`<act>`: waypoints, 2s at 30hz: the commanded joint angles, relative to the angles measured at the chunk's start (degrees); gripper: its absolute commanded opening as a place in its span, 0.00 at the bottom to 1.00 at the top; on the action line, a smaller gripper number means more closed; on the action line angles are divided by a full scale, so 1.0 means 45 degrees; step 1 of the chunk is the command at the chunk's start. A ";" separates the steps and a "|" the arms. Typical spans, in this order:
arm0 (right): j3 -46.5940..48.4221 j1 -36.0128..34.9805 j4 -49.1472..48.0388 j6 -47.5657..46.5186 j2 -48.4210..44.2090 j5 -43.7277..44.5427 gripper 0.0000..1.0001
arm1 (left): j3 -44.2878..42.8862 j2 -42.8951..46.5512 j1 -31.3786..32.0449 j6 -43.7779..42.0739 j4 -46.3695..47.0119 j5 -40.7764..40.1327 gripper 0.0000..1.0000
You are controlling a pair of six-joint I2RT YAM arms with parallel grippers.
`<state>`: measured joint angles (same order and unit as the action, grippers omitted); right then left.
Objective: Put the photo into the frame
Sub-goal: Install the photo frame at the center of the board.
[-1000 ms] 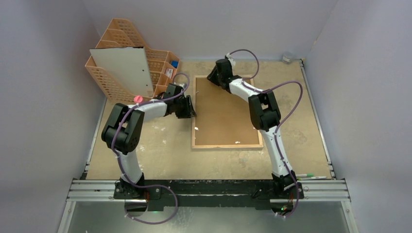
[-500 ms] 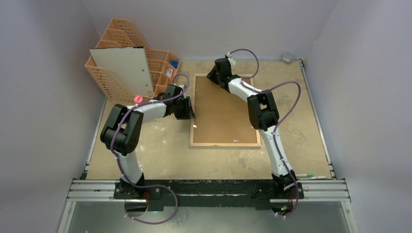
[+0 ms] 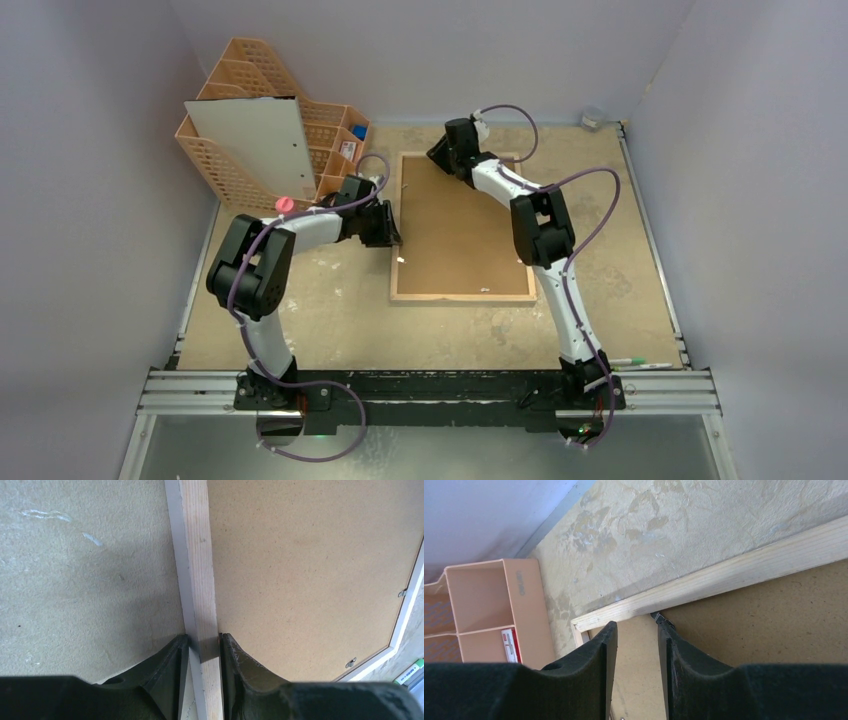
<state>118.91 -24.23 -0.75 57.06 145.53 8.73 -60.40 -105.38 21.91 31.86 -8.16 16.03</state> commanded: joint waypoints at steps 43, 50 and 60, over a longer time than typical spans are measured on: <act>-0.2296 0.0090 -0.3479 0.1116 0.0219 -0.2476 0.31 | 0.0572 -0.0030 -0.0006 -0.0439 -0.0659 -0.0025 0.28; -0.1213 0.0078 -0.1306 0.0735 0.0681 -0.0885 0.35 | 0.0590 -0.0003 -0.0011 -0.0458 -0.0705 -0.0047 0.28; -0.0693 0.0110 0.0853 0.0732 0.0470 0.2097 0.36 | 0.0602 0.0015 -0.0006 -0.0498 -0.0783 -0.0140 0.28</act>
<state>115.57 -24.47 -9.63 62.50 146.45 7.51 -59.27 -104.97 21.82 31.86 -6.57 16.49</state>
